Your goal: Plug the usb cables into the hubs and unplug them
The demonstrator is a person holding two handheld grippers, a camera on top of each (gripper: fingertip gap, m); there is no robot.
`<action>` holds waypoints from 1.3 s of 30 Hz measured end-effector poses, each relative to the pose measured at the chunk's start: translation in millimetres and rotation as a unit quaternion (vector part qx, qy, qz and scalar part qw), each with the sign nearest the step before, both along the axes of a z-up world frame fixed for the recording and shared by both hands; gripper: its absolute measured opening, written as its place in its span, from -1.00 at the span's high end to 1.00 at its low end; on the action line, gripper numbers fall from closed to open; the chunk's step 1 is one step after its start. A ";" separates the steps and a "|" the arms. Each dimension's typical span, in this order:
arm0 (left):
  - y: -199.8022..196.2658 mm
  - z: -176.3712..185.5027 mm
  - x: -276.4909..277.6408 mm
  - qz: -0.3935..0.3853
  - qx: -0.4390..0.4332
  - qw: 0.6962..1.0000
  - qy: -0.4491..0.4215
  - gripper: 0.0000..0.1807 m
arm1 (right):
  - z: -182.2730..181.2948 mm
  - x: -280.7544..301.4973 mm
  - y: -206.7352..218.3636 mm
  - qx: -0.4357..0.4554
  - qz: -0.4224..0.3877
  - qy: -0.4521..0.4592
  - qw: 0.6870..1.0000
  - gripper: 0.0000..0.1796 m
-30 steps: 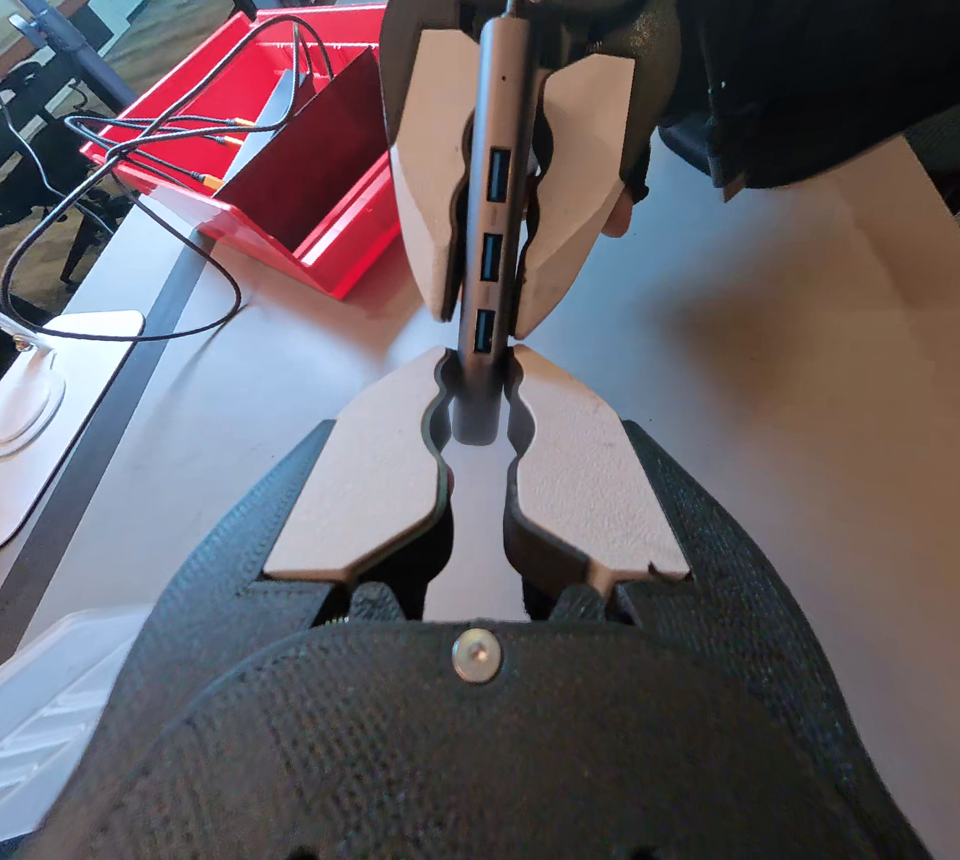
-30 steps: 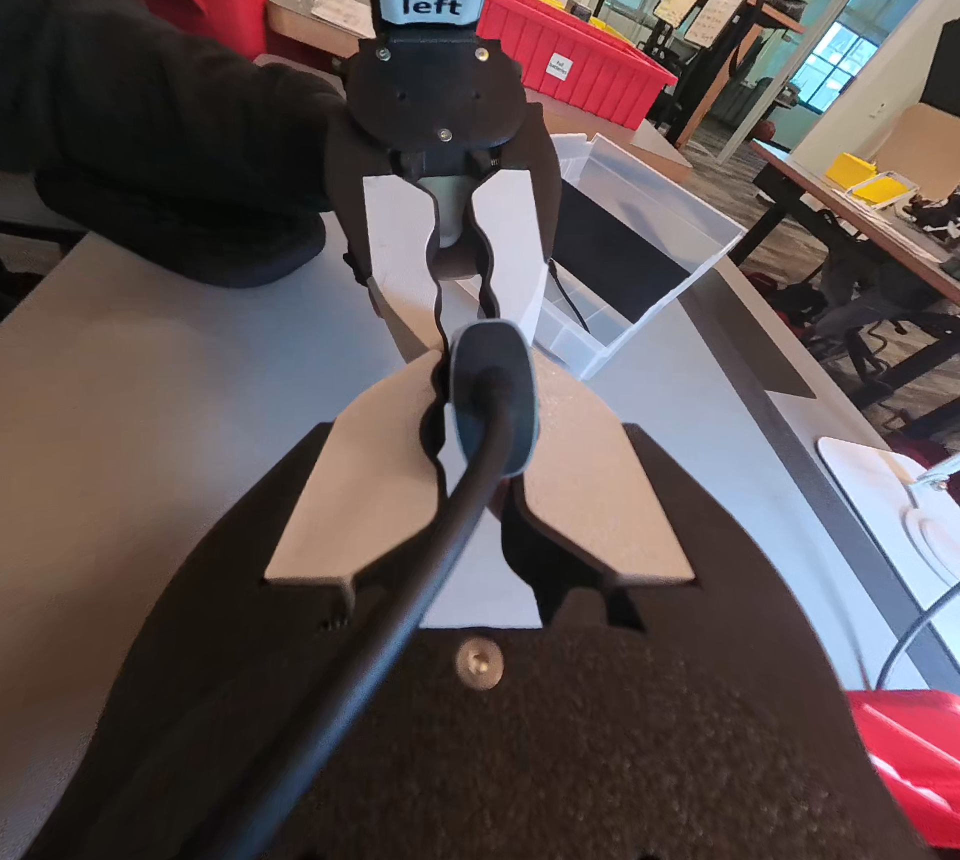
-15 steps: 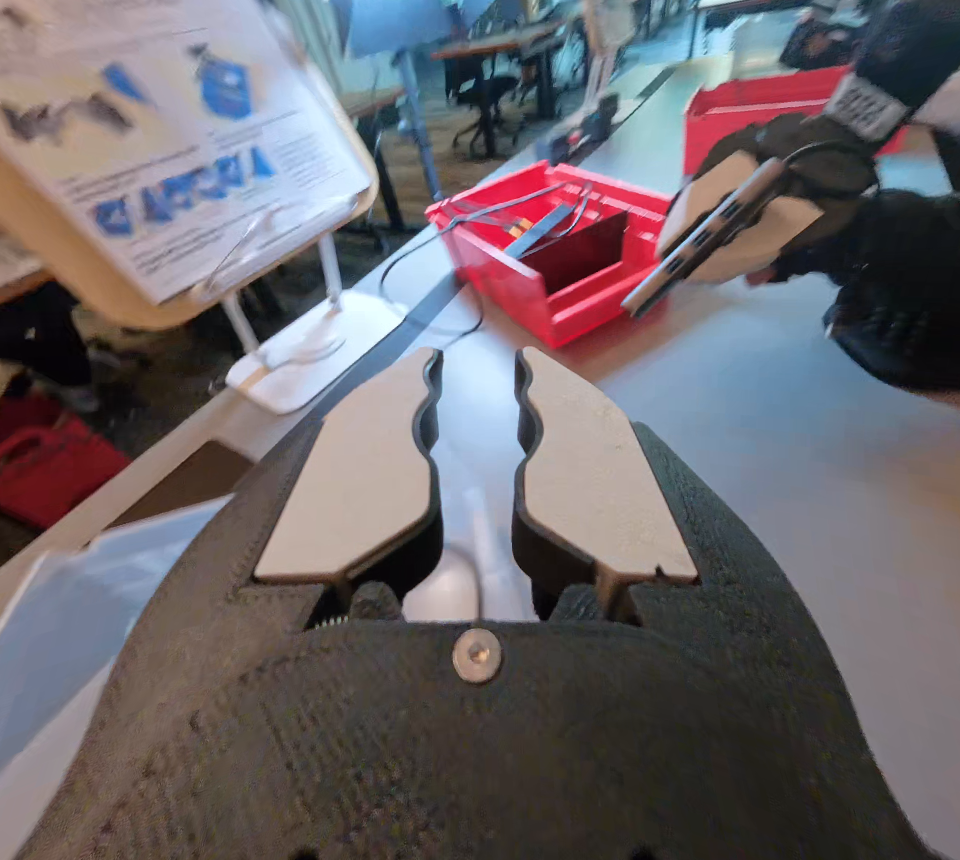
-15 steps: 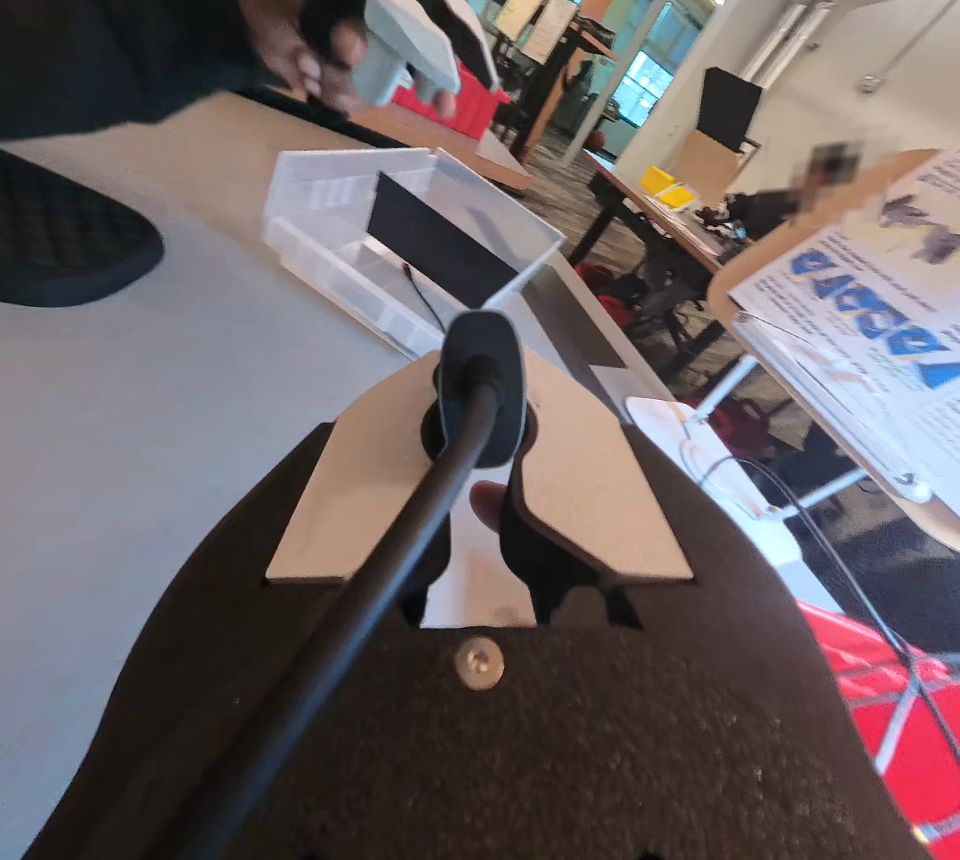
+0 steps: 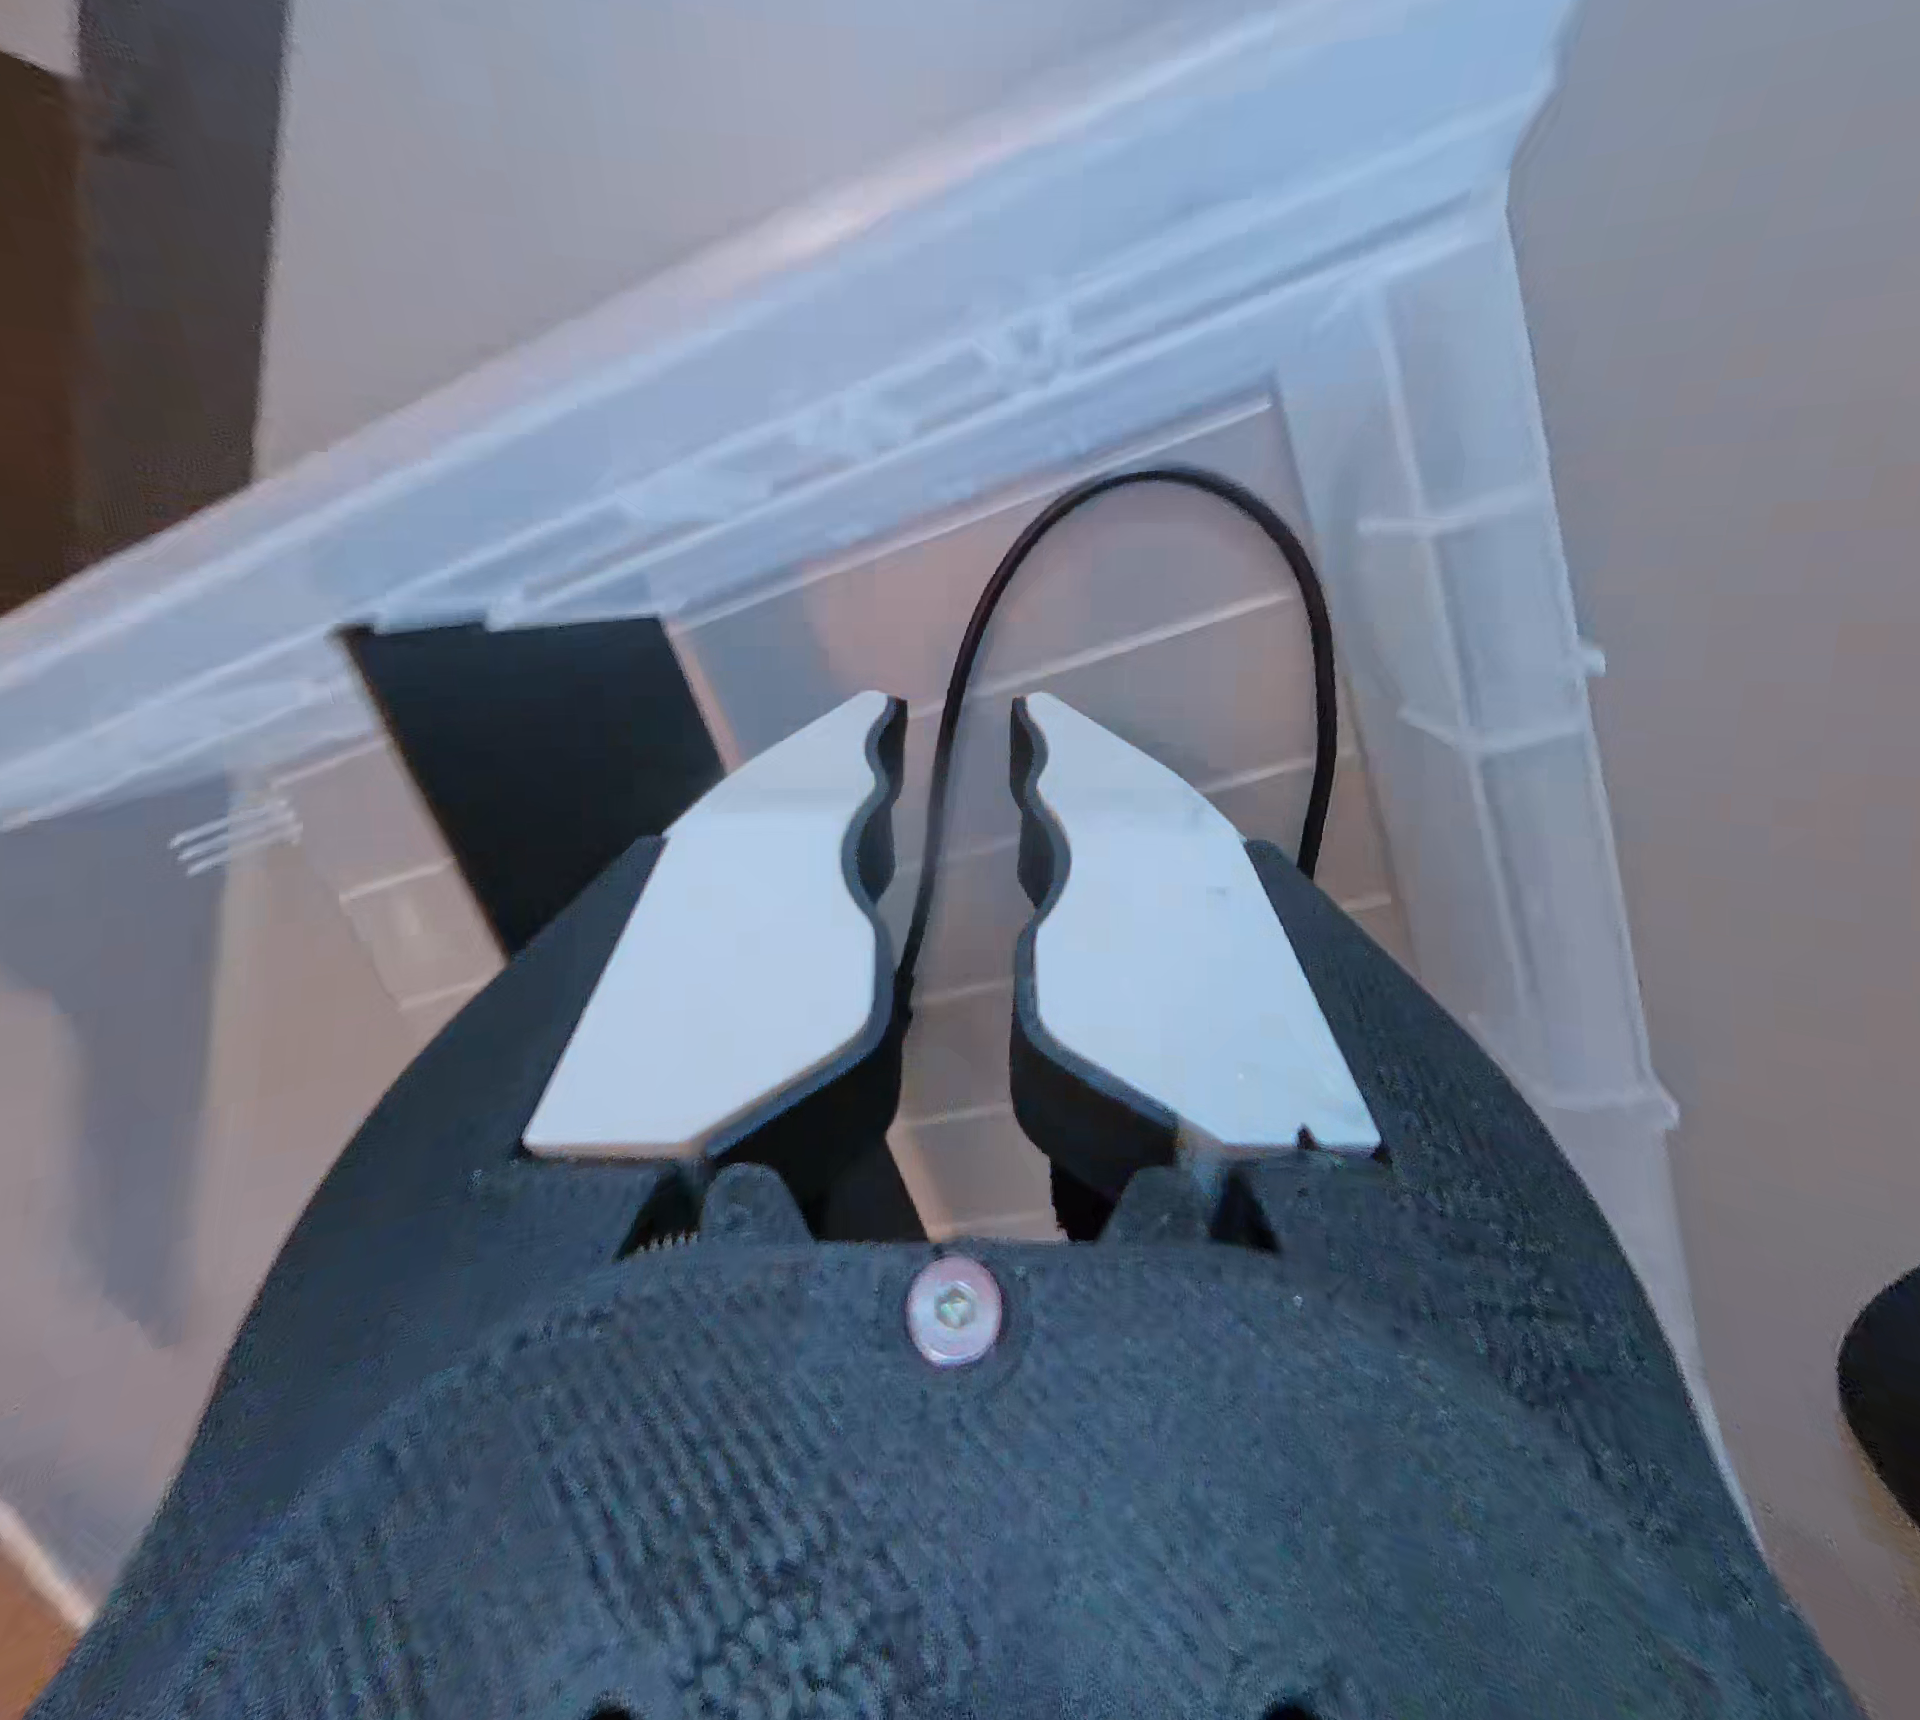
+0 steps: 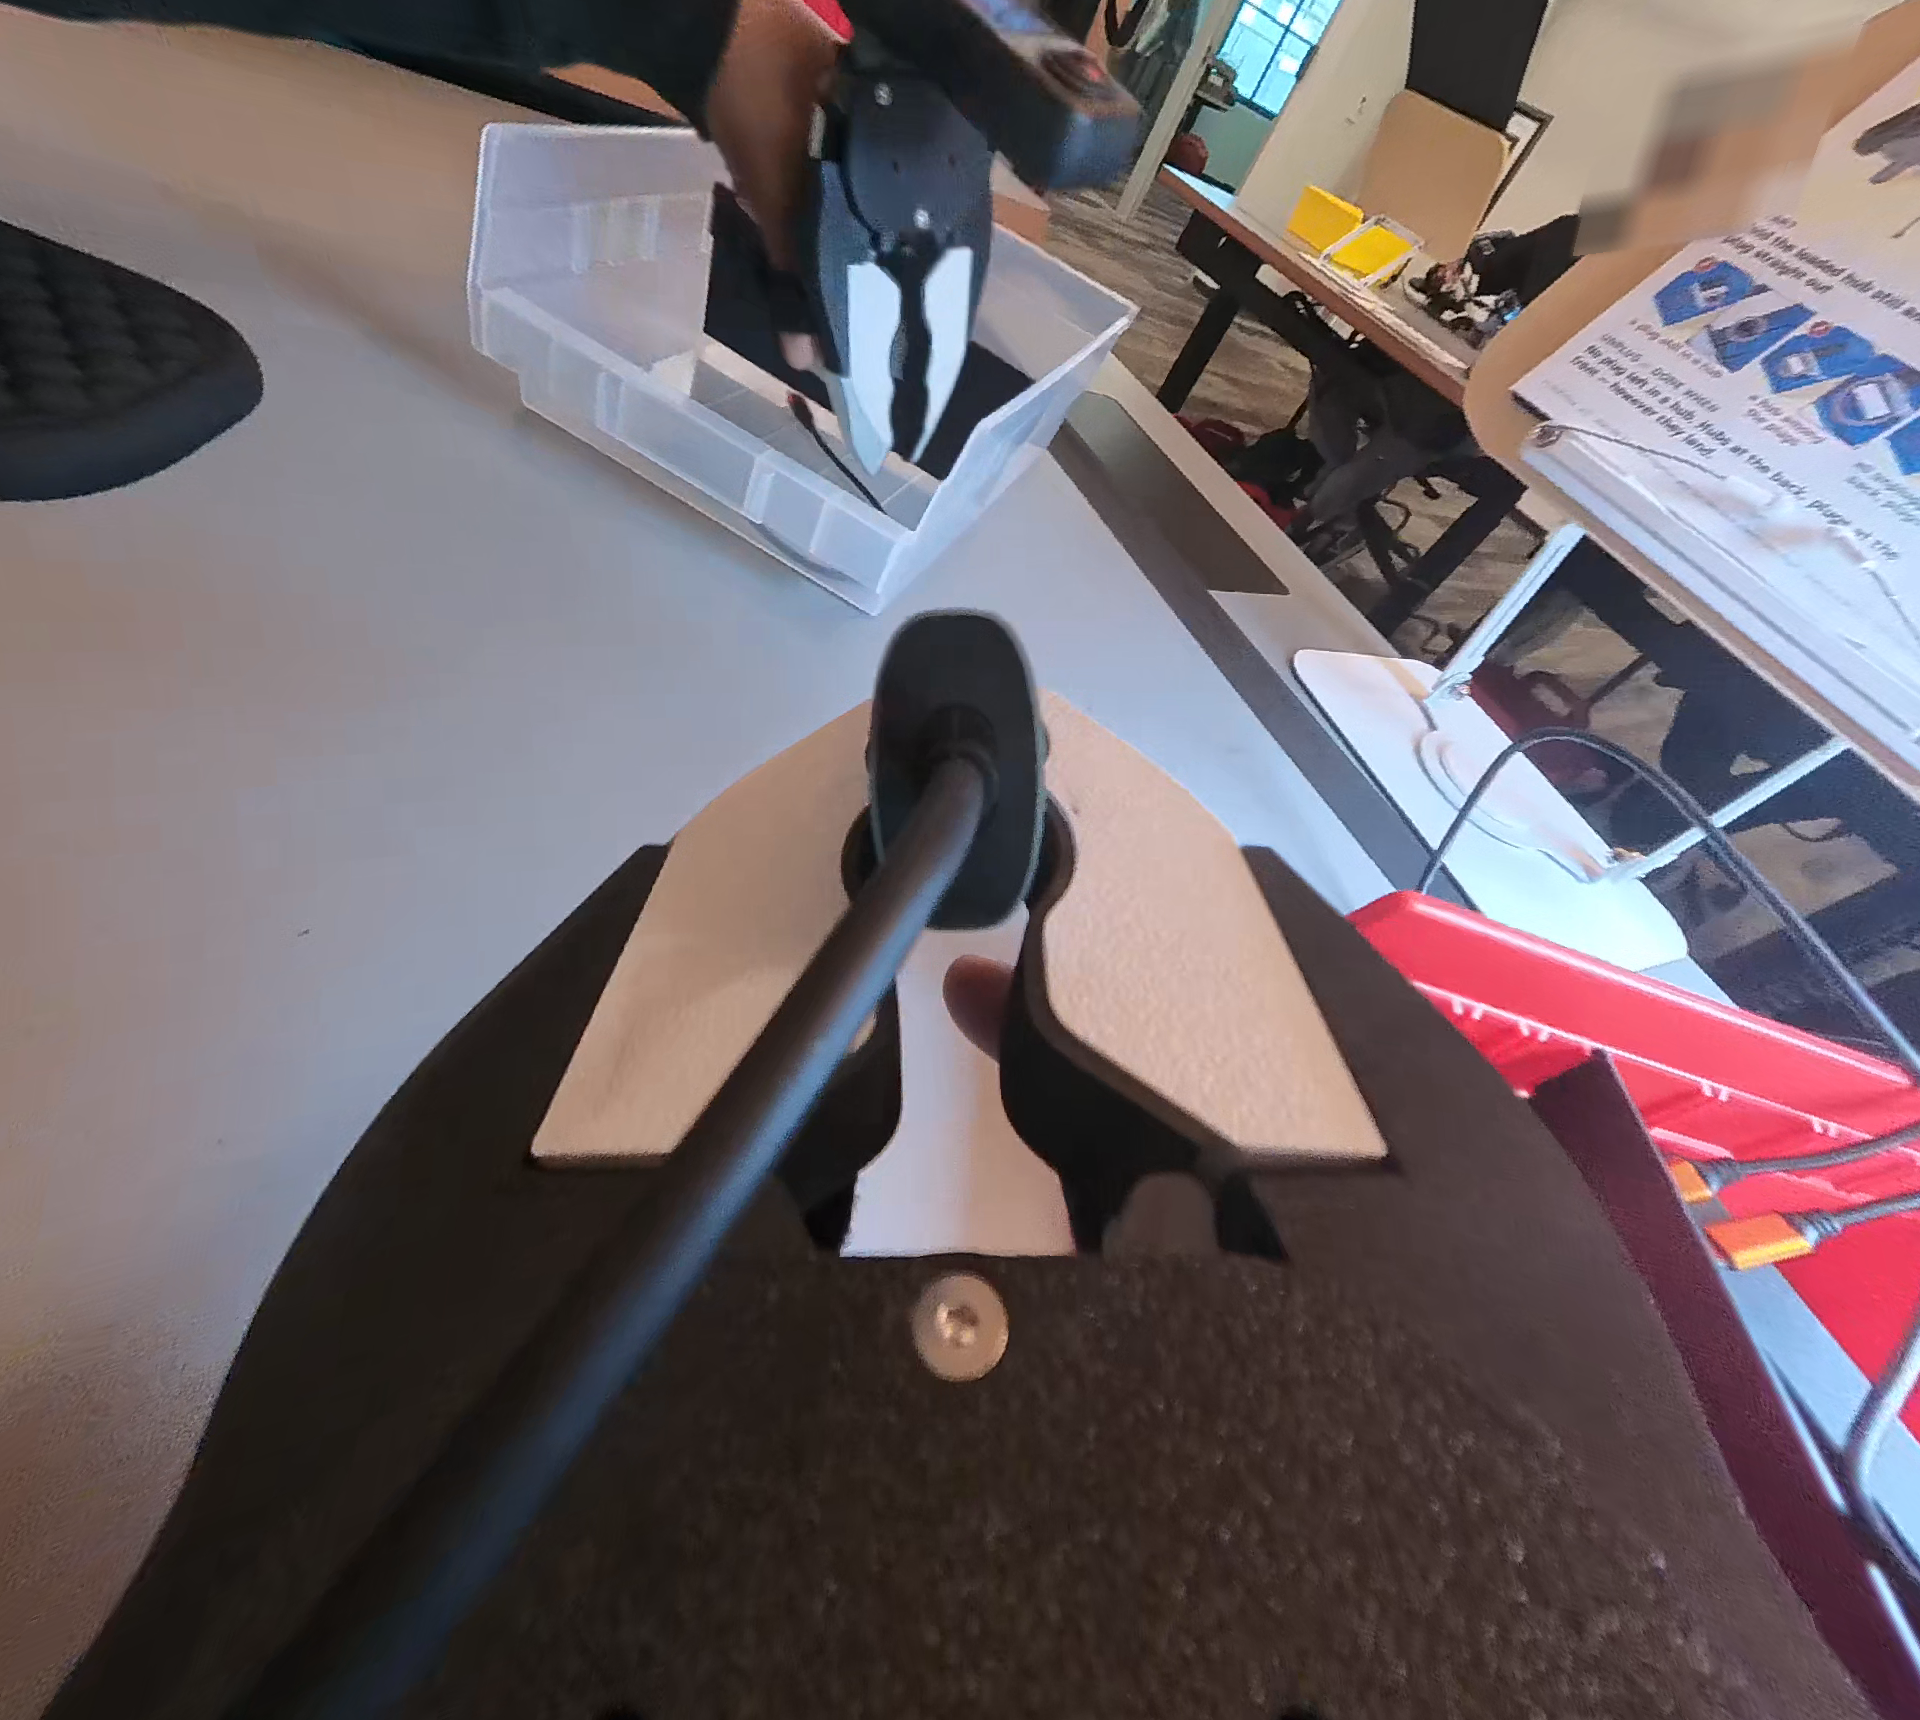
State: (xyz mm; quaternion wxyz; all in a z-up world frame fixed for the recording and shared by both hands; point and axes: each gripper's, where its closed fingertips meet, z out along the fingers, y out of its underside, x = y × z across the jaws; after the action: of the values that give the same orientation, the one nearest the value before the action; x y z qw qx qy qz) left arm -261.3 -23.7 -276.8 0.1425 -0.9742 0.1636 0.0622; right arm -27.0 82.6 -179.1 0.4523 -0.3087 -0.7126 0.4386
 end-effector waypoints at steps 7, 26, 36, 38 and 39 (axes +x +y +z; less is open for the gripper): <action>6.1 -25.8 6.8 -0.014 -0.083 0.995 -0.055 0.71 | -3.9 2.7 2.0 -0.013 0.010 -0.011 1.000 0.80; 3.5 196.2 74.7 0.018 0.265 0.960 -0.090 0.97 | 30.9 8.2 18.7 -0.031 -0.026 0.051 0.998 0.80; 3.3 73.2 186.5 0.110 0.149 0.934 -0.305 0.96 | 41.4 14.9 48.0 -0.041 -0.073 0.073 0.994 0.80; -2.5 37.7 184.4 0.130 0.125 0.934 -0.308 0.96 | 38.4 13.9 48.9 -0.038 -0.074 0.068 0.994 0.80; -5.2 28.6 183.7 0.118 0.123 0.939 -0.299 0.93 | 37.1 13.6 48.9 -0.037 -0.073 0.066 0.994 0.80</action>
State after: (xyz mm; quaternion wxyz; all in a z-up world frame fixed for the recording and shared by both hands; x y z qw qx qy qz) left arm -77.6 -28.9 -248.2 0.2948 -0.9352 -0.0110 -0.1958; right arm -13.3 131.5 -141.9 0.5177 -0.3468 -0.6401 0.4494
